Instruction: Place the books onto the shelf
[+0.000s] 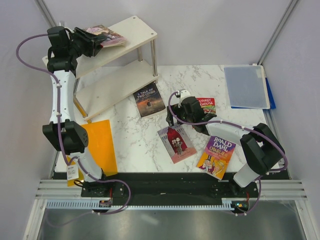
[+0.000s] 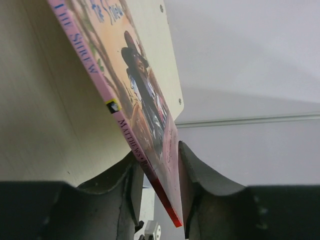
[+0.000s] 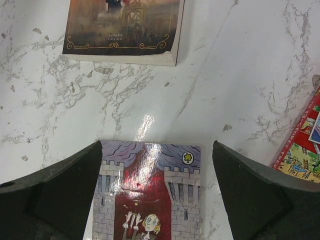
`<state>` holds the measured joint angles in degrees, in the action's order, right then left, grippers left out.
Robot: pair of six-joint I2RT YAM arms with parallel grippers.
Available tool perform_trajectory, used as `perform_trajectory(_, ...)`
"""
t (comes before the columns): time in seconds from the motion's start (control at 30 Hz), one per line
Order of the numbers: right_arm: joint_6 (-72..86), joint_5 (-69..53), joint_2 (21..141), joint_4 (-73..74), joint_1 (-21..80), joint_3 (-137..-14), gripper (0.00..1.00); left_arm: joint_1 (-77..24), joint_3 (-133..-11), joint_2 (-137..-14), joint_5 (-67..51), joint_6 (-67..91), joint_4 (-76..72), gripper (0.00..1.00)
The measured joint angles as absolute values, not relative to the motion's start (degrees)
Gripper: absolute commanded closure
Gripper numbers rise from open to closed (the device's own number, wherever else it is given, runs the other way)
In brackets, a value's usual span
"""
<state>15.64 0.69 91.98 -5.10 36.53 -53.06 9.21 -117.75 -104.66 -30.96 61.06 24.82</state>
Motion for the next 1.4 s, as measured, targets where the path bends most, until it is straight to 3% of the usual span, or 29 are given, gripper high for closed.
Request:
perform_trajectory(1.3, 16.3, -4.1, 92.9, -5.6, 36.8, -52.9, 0.02, 10.2, -131.4, -108.1, -17.0, 39.5, 48.4, 0.5)
perform_trajectory(1.33, 16.3, -4.2, 93.1, -5.6, 36.8, -52.9, 0.02, 10.0, -131.8, -108.1, -16.3, 38.9, 48.8, 0.33)
perform_trajectory(1.4, 16.4, -4.3, 93.4, -5.6, 36.9, -52.9, 0.02, 9.8, -132.3, -108.1, -15.1, 37.9, 49.6, 0.27)
